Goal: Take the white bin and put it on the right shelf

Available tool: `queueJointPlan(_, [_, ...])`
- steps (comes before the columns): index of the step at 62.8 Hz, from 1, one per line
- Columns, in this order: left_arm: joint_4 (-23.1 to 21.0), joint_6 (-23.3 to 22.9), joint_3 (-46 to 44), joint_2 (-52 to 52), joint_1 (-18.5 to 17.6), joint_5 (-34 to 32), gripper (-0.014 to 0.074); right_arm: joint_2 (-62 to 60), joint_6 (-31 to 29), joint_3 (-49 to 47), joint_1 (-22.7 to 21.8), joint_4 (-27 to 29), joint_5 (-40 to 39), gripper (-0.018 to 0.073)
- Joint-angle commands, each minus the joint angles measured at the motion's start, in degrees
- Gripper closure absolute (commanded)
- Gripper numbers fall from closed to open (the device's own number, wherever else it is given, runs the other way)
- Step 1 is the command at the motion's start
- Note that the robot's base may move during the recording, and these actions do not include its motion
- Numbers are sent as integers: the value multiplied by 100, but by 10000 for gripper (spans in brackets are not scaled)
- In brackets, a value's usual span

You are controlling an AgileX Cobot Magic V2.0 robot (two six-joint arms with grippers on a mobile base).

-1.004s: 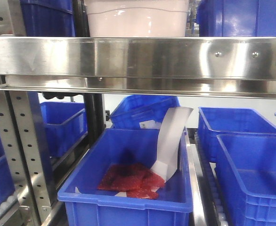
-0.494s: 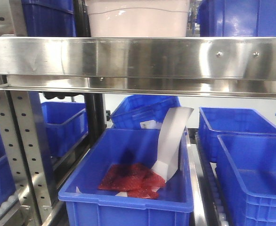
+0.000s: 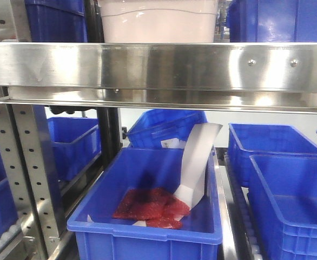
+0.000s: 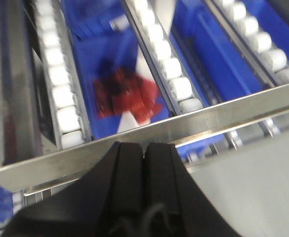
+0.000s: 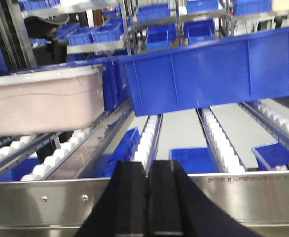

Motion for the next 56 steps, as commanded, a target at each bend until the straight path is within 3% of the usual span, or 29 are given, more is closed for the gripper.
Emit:
queueJointPlan(1, [-113, -48, 490, -744, -37, -1033, 715, -102, -47, -119, -28, 93, -243, 490])
queueJointPlan(17, [-103, -48, 3058, -2596, -37, -2871, 715, -105, -47, -119, -28, 150, -245, 490])
queueJointPlan(27, [-103, -48, 4342, -3740, -37, -3621, 715, -105, -47, -119, -28, 150, -240, 490])
queueJointPlan(43, [-140, -48, 5410, -5182, -37, -3772, 715, -99, -47, -119, -28, 150, -234, 490])
queueJointPlan(56, [-178, -48, 5676, -5588, -37, -3501, 715, -99, -47, -119, -28, 150, -229, 490])
